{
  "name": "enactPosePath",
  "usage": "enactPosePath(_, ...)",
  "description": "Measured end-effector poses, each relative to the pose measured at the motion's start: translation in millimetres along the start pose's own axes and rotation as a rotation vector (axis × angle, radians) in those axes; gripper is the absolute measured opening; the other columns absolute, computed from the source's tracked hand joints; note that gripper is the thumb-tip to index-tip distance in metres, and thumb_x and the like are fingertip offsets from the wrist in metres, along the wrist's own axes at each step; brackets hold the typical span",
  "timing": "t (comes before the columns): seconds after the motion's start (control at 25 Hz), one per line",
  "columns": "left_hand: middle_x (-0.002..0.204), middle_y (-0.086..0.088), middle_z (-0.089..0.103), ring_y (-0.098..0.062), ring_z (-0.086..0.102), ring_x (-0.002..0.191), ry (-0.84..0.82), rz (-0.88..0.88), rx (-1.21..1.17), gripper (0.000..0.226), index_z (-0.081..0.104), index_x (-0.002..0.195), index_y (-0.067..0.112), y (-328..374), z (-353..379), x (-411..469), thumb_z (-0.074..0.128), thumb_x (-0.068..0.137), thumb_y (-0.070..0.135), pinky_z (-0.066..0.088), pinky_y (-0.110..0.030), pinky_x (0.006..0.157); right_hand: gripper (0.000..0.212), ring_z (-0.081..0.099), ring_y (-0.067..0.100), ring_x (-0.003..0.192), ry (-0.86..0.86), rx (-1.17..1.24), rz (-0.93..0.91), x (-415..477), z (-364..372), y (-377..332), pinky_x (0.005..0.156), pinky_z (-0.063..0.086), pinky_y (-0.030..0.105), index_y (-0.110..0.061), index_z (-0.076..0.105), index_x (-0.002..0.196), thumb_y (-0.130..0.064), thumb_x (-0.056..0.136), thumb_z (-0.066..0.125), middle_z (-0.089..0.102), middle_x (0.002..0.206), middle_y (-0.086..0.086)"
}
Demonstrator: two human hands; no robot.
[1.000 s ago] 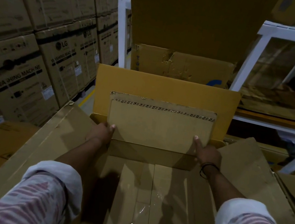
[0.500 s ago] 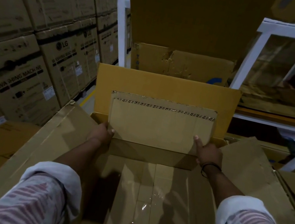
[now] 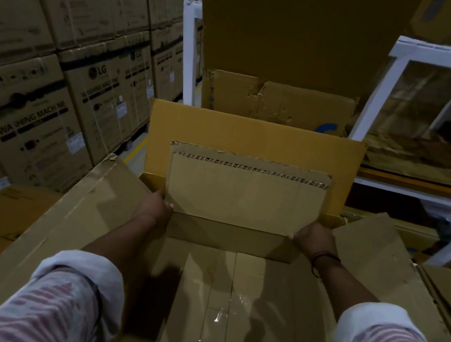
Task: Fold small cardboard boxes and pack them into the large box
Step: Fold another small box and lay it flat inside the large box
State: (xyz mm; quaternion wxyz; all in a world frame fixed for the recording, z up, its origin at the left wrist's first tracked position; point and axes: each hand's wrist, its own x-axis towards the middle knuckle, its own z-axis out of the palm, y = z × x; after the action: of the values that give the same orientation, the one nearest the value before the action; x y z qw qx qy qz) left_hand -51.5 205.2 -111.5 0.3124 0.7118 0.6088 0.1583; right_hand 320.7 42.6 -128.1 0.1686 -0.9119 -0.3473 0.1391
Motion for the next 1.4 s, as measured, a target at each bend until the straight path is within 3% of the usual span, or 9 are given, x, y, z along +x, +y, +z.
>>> enactPosePath(0.24,0.136,-0.015,0.062,-0.036,0.058,0.123,-0.012,-0.02,-0.014,0.046,0.05,0.145,0.015,-4,-2,1,0.059,0.101,0.025,0.048,-0.045,0.097,0.039,0.066,0.041,0.106,0.01,0.028,0.02,1,1,-7,0.09,0.054,0.042,-0.001,0.071,0.105,-0.034,0.086,0.08,0.07,0.114,0.025)
enactPosePath(0.36,0.138,-0.016,0.061,-0.038,0.057,0.125,-0.015,-0.026,-0.028,0.048,0.048,0.147,0.015,-3,0,2,0.058,0.101,0.025,0.046,-0.044,0.099,0.039,0.065,0.04,0.107,-0.008,0.042,0.012,2,2,-7,0.085,0.05,0.037,0.002,0.07,0.106,-0.033,0.088,0.078,0.069,0.114,0.025)
enactPosePath(0.52,0.137,-0.017,0.062,-0.038,0.057,0.125,-0.021,-0.033,-0.004,0.045,0.051,0.145,0.01,2,-2,3,0.057,0.103,0.024,0.045,-0.039,0.093,0.041,0.067,0.031,0.08,-0.038,0.079,0.006,2,-1,-2,0.067,0.051,0.032,-0.007,0.069,0.081,-0.047,0.085,0.078,0.071,0.089,0.017)
enactPosePath(0.64,0.13,-0.016,0.065,-0.037,0.06,0.119,0.014,-0.051,-0.005,0.038,0.057,0.137,0.009,4,-5,1,0.057,0.103,0.024,0.045,-0.036,0.088,0.058,0.062,0.026,0.061,0.043,0.071,-0.063,-5,-6,-1,0.055,0.047,0.03,-0.011,0.058,0.068,-0.065,0.085,0.068,0.063,0.065,0.01)
enactPosePath(0.72,0.12,-0.017,0.068,-0.035,0.064,0.108,0.053,-0.046,0.013,0.029,0.062,0.124,0.007,4,-11,0,0.059,0.102,0.026,0.047,-0.035,0.082,0.063,0.064,0.03,0.067,0.145,0.106,-0.104,-15,-19,-5,0.062,0.054,0.036,-0.005,0.057,0.083,-0.068,0.089,0.061,0.065,0.072,0.013)
enactPosePath(0.88,0.096,-0.012,0.066,-0.03,0.063,0.086,0.136,-0.005,0.109,0.023,0.058,0.1,0.009,15,-42,-1,0.059,0.101,0.032,0.056,-0.039,0.078,0.065,0.063,0.043,0.094,0.366,0.174,-0.129,-23,-53,-14,0.068,0.048,0.04,0.001,0.047,0.119,-0.058,0.095,0.058,0.06,0.109,0.026)
enactPosePath(1.0,0.084,-0.011,0.065,-0.029,0.063,0.075,0.208,0.068,0.252,0.025,0.064,0.085,0.011,32,-74,-7,0.058,0.1,0.031,0.056,-0.038,0.068,0.056,0.06,0.046,0.098,0.425,0.249,-0.199,-22,-80,-23,0.069,0.041,0.039,0.004,0.048,0.119,-0.046,0.098,0.061,0.057,0.116,0.03)
enactPosePath(1.12,0.077,-0.01,0.065,-0.028,0.064,0.069,0.304,0.179,0.381,0.031,0.066,0.08,0.012,56,-102,-16,0.059,0.099,0.035,0.06,-0.04,0.063,0.05,0.061,0.043,0.092,0.443,0.129,-0.24,-28,-110,-38,0.069,0.049,0.044,-0.003,0.052,0.11,-0.052,0.098,0.056,0.061,0.108,0.024)
enactPosePath(1.4,0.073,-0.003,0.066,-0.022,0.064,0.065,0.437,0.437,0.461,0.034,0.07,0.085,0.014,120,-145,-55,0.057,0.101,0.041,0.061,-0.037,0.06,0.045,0.058,0.029,0.072,0.545,-0.254,-0.531,-76,-174,-93,0.058,0.049,0.035,-0.014,0.055,0.101,-0.058,0.101,0.045,0.062,0.087,0.009)
